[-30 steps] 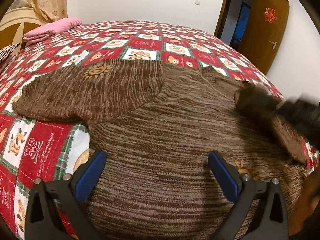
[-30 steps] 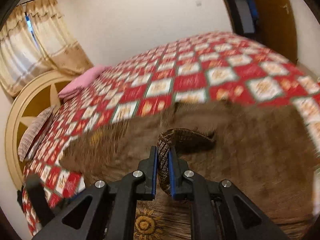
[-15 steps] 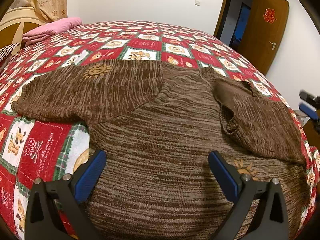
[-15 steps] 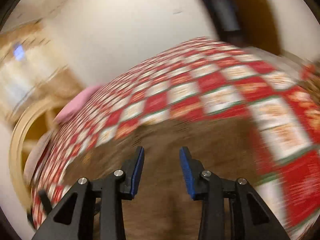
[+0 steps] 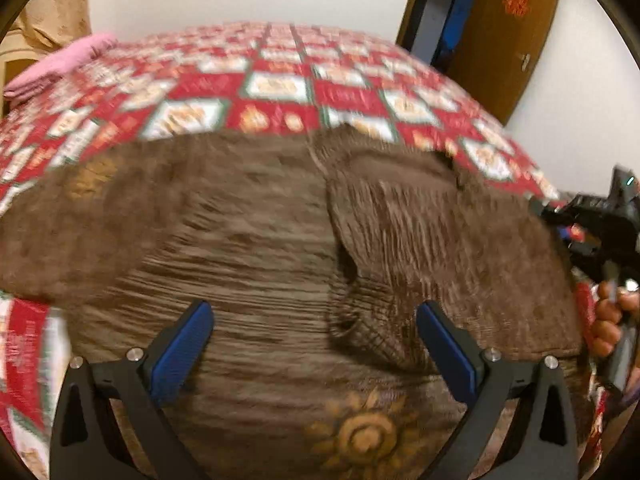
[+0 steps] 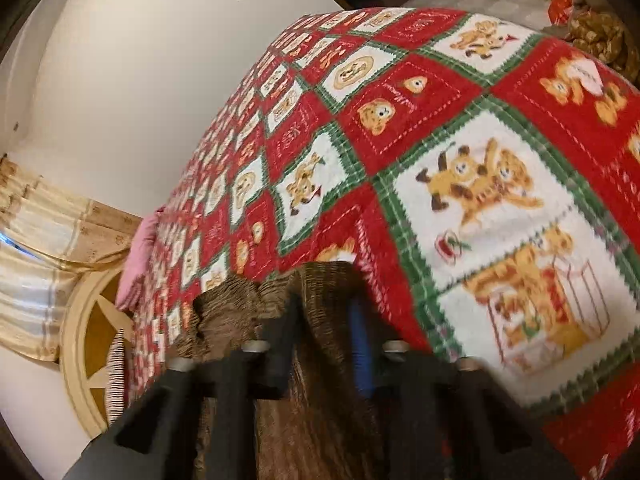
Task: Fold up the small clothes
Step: 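Fold the gripped sleeve across the sweater body and release with the right gripper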
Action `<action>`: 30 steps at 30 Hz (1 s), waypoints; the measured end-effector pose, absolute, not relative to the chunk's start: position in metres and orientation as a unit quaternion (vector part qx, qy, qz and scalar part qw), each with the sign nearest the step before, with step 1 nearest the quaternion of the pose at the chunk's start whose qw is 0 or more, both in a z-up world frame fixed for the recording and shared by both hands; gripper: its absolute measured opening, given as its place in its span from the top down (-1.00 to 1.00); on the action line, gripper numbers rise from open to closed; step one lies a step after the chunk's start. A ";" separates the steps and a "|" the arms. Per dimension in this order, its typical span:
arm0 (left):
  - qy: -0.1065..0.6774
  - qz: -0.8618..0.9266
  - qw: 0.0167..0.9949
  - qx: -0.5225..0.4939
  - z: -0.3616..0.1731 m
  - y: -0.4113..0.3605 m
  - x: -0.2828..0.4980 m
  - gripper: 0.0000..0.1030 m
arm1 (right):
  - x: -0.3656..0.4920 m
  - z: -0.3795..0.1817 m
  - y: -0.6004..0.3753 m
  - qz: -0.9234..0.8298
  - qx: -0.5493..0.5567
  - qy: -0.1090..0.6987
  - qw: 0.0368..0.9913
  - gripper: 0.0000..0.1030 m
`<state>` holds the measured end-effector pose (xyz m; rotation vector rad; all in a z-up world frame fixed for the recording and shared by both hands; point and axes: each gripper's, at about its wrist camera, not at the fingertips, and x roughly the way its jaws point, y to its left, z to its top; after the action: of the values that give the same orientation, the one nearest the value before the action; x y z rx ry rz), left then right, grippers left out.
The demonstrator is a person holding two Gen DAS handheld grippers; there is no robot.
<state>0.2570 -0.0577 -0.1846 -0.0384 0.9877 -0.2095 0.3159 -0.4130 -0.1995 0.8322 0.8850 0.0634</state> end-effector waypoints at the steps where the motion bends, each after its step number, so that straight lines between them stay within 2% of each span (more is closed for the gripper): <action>1: 0.466 -0.086 0.881 0.003 -0.187 -0.064 0.255 -1.00 | 0.318 -0.189 -0.410 0.032 0.358 0.411 0.838 0.81; 3: 0.451 -0.071 0.889 0.041 -0.187 -0.076 0.250 -1.00 | 0.315 -0.167 -0.403 0.032 0.288 0.393 0.873 0.83; 6: 0.453 -0.068 0.888 0.039 -0.189 -0.077 0.251 -1.00 | 0.314 -0.143 -0.394 0.021 0.199 0.369 0.908 0.90; 11: 0.453 -0.069 0.888 0.034 -0.190 -0.074 0.252 -1.00 | 0.337 -0.184 -0.385 -0.023 0.093 0.420 0.902 0.89; 15: 0.453 -0.071 0.888 0.029 -0.190 -0.074 0.252 -1.00 | 0.325 -0.175 -0.402 -0.096 0.095 0.403 0.905 0.63; 17: 0.452 -0.070 0.889 0.032 -0.190 -0.075 0.252 -1.00 | 0.298 -0.149 -0.397 -0.161 0.078 0.343 0.922 0.63; 19: 0.452 -0.069 0.889 0.033 -0.190 -0.076 0.252 -1.00 | 0.274 -0.129 -0.376 -0.106 0.076 0.317 0.939 0.63; 24: 0.452 -0.069 0.889 0.033 -0.190 -0.076 0.251 -1.00 | 0.242 -0.138 -0.306 -0.023 0.046 0.378 0.924 0.63; 30: 0.451 -0.071 0.889 0.029 -0.189 -0.074 0.251 -1.00 | 0.236 -0.192 -0.271 -0.019 0.058 0.423 0.904 0.62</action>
<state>0.2507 -0.0740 -0.1894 0.0596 0.9379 -0.1482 0.2358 -0.2706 -0.1925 0.1189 0.8733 -0.0391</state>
